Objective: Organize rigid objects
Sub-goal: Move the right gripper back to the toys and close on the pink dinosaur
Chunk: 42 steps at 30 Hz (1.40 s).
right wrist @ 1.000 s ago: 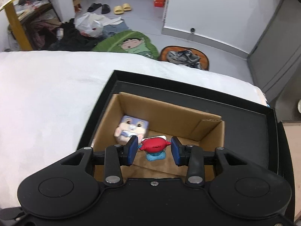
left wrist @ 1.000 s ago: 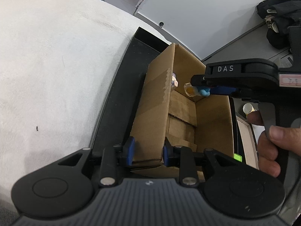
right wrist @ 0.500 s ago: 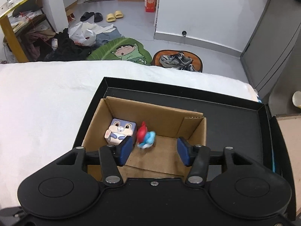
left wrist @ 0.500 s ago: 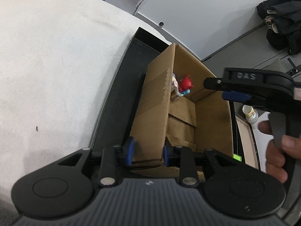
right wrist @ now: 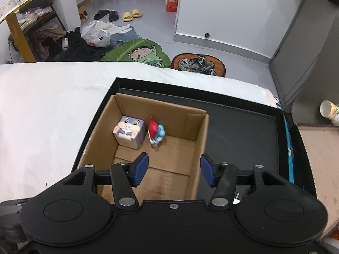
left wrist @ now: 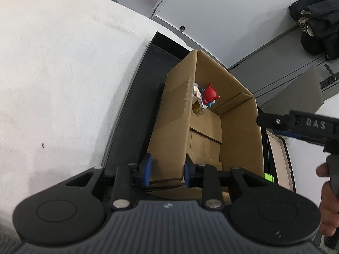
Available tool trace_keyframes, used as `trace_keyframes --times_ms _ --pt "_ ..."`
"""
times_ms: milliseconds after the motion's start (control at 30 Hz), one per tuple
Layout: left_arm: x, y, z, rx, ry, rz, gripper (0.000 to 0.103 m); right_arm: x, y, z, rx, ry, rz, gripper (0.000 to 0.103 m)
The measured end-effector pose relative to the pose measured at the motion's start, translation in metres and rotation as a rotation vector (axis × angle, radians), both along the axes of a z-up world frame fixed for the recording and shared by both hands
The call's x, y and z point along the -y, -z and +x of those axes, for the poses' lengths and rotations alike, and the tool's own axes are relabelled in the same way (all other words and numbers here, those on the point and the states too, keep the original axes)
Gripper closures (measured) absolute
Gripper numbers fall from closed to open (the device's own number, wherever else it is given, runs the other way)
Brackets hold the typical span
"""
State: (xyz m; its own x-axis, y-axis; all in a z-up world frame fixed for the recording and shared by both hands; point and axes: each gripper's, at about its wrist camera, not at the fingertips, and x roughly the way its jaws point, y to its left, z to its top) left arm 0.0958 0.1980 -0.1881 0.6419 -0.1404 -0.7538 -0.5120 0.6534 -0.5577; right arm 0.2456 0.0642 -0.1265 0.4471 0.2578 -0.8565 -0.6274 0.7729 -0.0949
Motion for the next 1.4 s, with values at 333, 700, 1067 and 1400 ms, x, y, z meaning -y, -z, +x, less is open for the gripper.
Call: trace_keyframes --times_ms 333,700,1067,1400 --pt "0.0 -0.001 -0.001 0.001 0.001 0.002 0.075 0.032 -0.007 0.0 0.021 0.026 -0.004 0.046" --pt "-0.001 -0.001 -0.002 0.001 0.001 0.002 0.075 0.075 0.0 0.015 0.0 0.119 -0.002 0.045" --pt "-0.001 -0.001 -0.002 0.002 0.001 0.001 0.075 0.105 0.027 0.028 -0.023 0.189 -0.04 0.045" --pt "-0.002 -0.001 -0.003 0.002 0.002 -0.001 0.075 0.136 0.063 0.047 -0.121 0.316 -0.021 0.046"
